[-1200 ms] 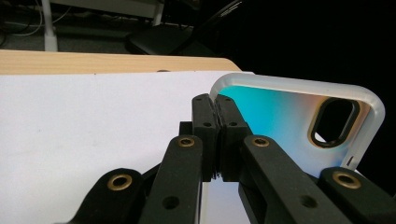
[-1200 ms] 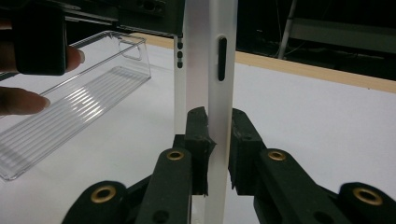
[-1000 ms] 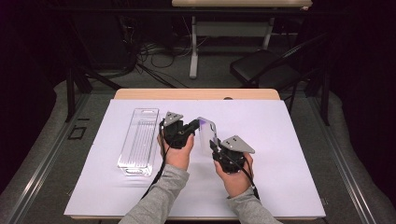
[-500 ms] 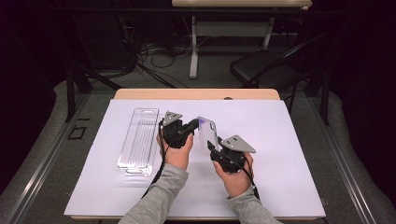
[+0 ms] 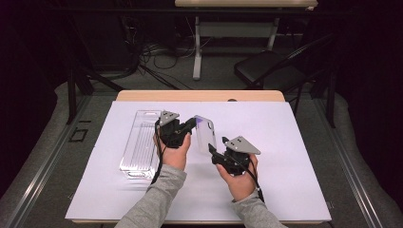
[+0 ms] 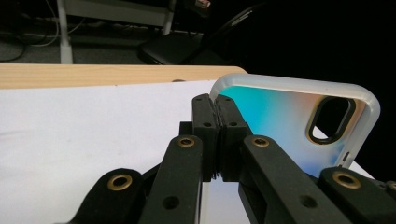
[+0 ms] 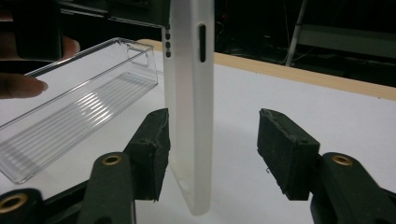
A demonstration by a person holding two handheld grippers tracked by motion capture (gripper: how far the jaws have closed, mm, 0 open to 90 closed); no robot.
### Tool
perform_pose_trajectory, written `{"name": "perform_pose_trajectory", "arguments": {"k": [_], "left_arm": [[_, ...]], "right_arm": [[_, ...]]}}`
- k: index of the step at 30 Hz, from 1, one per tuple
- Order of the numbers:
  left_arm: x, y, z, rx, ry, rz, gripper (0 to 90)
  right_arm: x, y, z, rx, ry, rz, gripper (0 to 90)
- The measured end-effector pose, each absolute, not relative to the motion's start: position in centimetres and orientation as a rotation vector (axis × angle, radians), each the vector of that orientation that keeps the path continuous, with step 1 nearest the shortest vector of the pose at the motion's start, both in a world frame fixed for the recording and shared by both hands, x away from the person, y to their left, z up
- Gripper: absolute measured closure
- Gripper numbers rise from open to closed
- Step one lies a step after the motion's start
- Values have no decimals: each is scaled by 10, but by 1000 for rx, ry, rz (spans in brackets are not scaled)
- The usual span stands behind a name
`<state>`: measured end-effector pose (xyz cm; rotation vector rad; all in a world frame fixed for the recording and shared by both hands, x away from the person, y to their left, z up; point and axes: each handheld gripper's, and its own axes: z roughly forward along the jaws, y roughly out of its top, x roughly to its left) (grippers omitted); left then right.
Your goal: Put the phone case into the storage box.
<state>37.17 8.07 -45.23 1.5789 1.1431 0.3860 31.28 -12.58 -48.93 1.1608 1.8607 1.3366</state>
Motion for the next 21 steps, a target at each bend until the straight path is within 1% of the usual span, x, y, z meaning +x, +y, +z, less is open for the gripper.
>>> {"name": "perform_pose_trajectory", "arguments": {"k": [12, 21], "left_arm": [[377, 101, -443, 1560, 1160, 440, 885], [382, 119, -435, 1531, 1174, 452, 885]], "right_arm": [[313, -120, -487, 1081, 1910, 1320, 414], [313, -119, -484, 1089, 1962, 1324, 448]]}}
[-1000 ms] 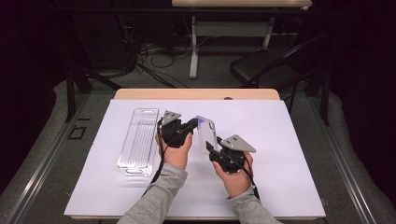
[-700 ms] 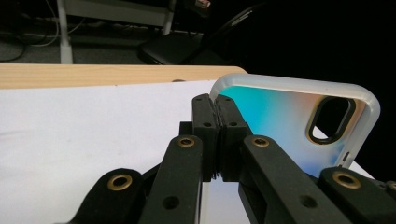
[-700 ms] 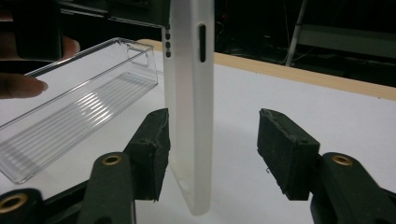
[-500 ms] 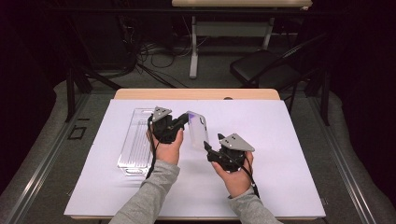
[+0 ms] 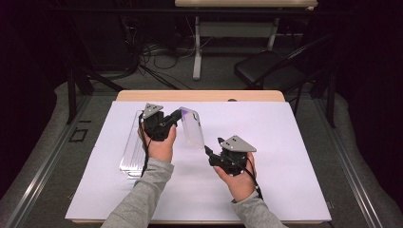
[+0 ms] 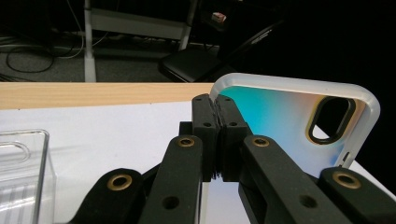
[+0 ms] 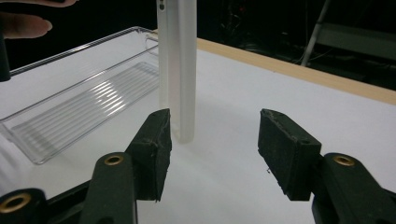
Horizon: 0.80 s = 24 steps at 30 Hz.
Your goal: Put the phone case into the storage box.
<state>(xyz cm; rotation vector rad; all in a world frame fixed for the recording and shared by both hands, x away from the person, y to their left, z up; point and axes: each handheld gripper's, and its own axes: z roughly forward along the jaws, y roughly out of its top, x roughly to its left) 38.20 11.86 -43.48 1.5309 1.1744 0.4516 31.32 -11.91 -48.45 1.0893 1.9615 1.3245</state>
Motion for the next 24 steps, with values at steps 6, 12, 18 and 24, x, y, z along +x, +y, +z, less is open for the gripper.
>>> {"name": "perform_pose_trajectory", "arguments": {"k": [6, 12, 18, 24], "left_arm": [[384, 127, -430, 1526, 1182, 467, 884], [386, 134, -424, 1526, 1185, 489, 885], [390, 142, -415, 1522, 1185, 513, 885], [394, 150, -407, 1514, 1189, 536, 884]], "right_arm": [[315, -121, -484, 1089, 1988, 1332, 437], [315, -124, -481, 1059, 1973, 1330, 408], [319, -125, -481, 1028, 2018, 1323, 372], [322, -126, -483, 1063, 2055, 1330, 327]]}}
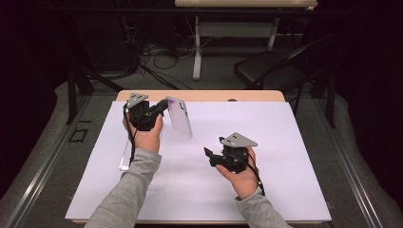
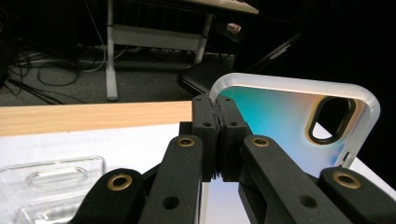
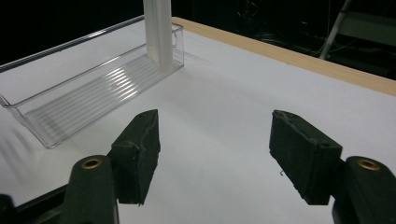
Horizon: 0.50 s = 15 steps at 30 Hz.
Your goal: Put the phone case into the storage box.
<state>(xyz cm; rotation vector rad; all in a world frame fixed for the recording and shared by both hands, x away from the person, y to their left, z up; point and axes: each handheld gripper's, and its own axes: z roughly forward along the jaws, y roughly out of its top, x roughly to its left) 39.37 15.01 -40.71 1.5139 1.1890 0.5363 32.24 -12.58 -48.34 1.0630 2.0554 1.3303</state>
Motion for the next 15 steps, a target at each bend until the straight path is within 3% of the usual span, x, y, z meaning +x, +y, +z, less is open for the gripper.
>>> {"name": "perform_pose_trajectory", "arguments": {"k": [2, 7, 15], "left_arm": [[395, 153, -404, 1511, 1194, 545, 884], [399, 162, -398, 1507, 1205, 569, 884], [406, 178, -389, 1491, 1225, 586, 884]], "right_arm": [[323, -125, -484, 1028, 2032, 1328, 259], [322, -125, -482, 1015, 2024, 1336, 187], [322, -127, -481, 1045, 2018, 1349, 159]]}}
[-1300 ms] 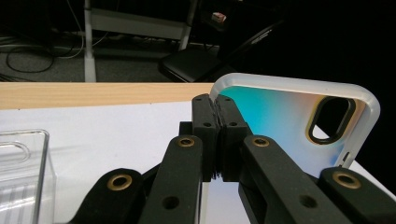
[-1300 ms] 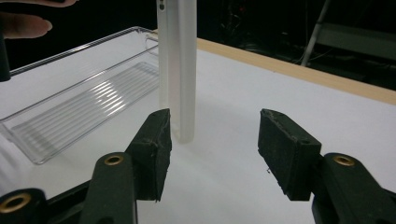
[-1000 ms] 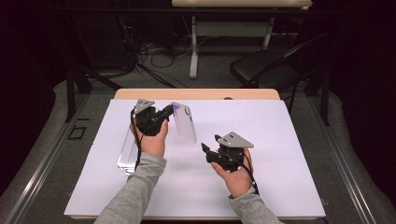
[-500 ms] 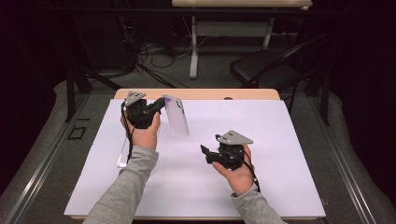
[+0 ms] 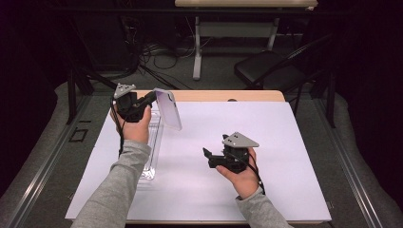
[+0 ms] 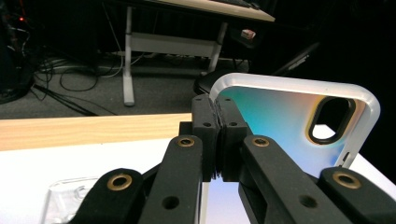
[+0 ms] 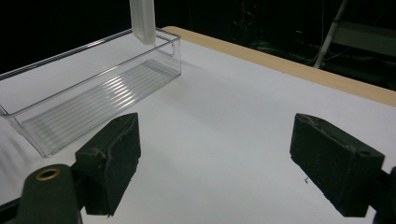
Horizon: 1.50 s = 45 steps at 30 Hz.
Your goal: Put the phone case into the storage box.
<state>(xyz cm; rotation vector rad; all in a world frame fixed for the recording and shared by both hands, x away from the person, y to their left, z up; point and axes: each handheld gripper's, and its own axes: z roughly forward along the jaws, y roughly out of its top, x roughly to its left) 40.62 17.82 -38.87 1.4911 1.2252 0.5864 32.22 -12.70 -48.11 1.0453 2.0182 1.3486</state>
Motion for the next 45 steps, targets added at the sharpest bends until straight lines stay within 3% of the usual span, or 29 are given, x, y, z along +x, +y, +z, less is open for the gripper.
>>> {"name": "perform_pose_trajectory", "arguments": {"k": [17, 45], "left_arm": [[416, 221, -359, 1452, 1282, 686, 884], [455, 238, -382, 1424, 1382, 822, 884]], "right_arm": [[326, -132, -482, 1120, 2010, 1351, 138], [327, -137, -480, 1140, 2005, 1378, 45]]}}
